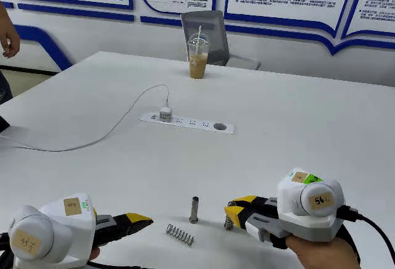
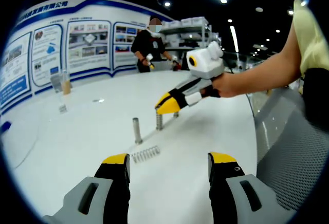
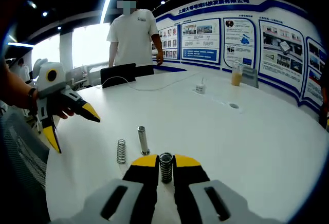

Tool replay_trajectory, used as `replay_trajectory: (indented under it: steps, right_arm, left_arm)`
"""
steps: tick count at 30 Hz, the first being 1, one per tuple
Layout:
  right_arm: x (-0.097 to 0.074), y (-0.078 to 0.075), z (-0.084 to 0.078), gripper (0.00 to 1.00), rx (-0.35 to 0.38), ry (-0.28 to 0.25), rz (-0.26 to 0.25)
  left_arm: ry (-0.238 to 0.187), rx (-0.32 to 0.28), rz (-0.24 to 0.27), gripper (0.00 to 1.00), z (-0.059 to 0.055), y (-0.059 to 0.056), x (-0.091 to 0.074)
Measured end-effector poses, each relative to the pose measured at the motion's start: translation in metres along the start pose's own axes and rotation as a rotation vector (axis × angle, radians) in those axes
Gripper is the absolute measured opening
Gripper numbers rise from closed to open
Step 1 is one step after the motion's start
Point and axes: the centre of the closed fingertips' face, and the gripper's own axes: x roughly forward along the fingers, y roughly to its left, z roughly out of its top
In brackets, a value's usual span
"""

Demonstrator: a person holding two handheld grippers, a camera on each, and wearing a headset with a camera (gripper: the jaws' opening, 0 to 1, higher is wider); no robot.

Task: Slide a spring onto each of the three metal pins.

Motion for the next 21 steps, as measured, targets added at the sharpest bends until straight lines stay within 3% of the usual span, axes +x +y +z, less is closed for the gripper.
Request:
replay_trajectory:
  steps: [21]
  right_arm:
    - [0.002, 0.001, -0.011, 0.14, -0.002, 0.046, 0.001]
  left_arm:
    - [-0.005, -0.003, 0.005, 0.63, -0.001, 0.001, 0.000]
